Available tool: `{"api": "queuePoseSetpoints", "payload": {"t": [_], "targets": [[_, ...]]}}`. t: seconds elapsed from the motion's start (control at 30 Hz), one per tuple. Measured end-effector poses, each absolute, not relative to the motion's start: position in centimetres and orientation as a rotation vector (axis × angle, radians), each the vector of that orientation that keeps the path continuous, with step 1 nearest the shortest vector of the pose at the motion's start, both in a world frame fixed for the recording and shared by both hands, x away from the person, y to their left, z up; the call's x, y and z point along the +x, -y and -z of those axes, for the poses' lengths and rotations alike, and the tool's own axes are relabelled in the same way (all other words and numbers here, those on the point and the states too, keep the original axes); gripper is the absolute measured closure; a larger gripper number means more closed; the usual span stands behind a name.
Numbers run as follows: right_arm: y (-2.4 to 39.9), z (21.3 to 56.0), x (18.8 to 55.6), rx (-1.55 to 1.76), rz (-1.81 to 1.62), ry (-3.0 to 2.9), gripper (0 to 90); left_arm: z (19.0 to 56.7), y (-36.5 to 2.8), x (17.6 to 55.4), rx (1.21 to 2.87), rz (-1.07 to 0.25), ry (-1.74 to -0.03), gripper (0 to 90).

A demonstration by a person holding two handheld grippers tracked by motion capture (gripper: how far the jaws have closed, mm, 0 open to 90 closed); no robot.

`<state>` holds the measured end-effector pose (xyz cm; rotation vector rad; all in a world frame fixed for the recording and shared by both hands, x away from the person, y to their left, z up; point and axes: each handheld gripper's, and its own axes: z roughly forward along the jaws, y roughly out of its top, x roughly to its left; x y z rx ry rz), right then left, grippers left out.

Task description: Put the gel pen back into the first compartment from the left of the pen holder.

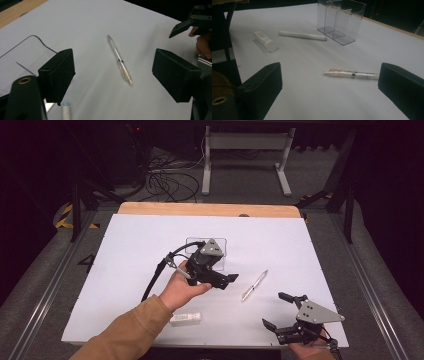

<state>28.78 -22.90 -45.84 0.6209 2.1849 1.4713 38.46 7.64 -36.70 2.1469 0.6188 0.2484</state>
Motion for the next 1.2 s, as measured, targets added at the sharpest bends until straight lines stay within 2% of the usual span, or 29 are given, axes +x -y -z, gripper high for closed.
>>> {"api": "queuePoseSetpoints", "payload": {"t": [0.43,0.97,1.2], "targets": [[23.0,45.8,28.7,0.622,-1.476,-2.183,5.9,37.7,-5.1,39.5,2.170,-0.204,-0.667,20.6],[23.1,45.8,28.8,0.620,-1.480,-2.180,5.9,39.8,-2.2,41.1,2.213,-0.217,-0.724,21.2],[23.1,45.8,28.8,0.616,-1.482,-2.179,5.9,40.9,-0.7,41.8,2.221,-0.206,-0.751,24.3]]}}
